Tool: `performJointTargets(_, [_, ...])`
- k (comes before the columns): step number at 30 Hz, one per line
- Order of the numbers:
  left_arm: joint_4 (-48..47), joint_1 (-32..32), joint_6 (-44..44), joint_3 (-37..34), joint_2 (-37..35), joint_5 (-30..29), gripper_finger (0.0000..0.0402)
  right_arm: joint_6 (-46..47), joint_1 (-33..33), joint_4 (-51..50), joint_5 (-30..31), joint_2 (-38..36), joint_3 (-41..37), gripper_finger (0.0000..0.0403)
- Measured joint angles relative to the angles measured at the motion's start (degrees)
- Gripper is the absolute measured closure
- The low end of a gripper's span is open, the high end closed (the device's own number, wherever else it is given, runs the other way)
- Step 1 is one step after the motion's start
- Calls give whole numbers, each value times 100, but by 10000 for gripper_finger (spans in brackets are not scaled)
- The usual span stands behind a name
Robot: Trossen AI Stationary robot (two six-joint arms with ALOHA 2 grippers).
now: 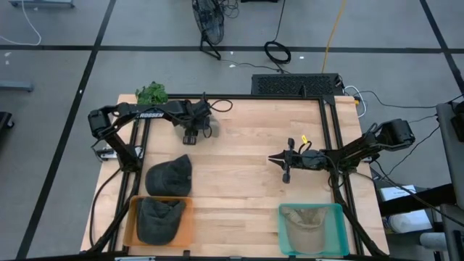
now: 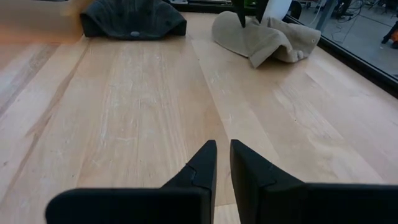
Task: Pick & Place hat
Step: Put the brown cap into the blue bin
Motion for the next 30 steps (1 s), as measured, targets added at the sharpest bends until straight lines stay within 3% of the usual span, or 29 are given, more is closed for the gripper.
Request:
performJointTargets(13, [8,-52,-162,0,0,37,393,0,-1,-24,-2,0,-2,380])
performJointTargets(23, [-17,-592,-584,76,0,671,396,-17,-2,-24,2,0,-2,380])
performJointTargets(27, [5,-838,-914,489,0,1368,387,-17,-2,-24,4,0,-1,380])
performJointTargets(30, [-146,-1000,-932,957,0,1336,386,5,-2,-24,4,0,-1,380])
